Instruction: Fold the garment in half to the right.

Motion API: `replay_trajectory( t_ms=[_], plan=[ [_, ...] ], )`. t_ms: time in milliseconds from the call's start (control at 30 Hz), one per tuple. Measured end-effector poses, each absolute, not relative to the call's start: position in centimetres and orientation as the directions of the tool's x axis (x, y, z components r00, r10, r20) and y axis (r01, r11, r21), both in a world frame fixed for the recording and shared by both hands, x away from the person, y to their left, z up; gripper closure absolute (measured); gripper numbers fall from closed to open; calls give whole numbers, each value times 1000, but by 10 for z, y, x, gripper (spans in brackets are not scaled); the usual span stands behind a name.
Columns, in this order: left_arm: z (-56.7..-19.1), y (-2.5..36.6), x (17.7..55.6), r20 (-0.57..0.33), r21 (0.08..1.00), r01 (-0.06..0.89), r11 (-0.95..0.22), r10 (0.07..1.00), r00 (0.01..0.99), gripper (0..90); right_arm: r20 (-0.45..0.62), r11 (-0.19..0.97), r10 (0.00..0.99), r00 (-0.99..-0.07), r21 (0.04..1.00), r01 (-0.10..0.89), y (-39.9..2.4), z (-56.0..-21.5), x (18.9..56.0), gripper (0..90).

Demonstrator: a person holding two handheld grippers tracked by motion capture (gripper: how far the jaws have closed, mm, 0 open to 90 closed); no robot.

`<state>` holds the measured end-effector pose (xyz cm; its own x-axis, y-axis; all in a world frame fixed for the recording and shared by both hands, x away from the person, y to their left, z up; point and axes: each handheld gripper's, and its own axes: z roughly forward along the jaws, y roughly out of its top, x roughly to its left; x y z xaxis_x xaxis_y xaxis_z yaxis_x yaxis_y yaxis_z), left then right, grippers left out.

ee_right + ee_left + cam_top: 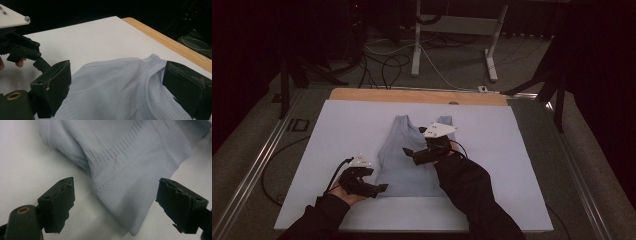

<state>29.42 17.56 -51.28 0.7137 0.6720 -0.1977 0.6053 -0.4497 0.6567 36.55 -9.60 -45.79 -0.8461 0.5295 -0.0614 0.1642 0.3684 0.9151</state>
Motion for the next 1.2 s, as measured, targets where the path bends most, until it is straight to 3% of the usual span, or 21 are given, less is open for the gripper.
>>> replay_trajectory(
  t_ms=[300, 1033, 1200],
  plan=[
    [-522, 174, 300, -235, 613, 638, -467, 663, 711, 331, -60, 374, 522, -851, 913, 165, -94, -459, 365, 82],
    [-523, 165, 287, -335, 580, 670, -463, 615, 714, 552, -60, 383, 511, -857, 909, 164, -86, -461, 366, 82],
    [-522, 162, 285, -326, 577, 671, -465, 623, 711, 665, -55, 378, 510, -858, 911, 166, -83, -462, 369, 82]
  ],
)
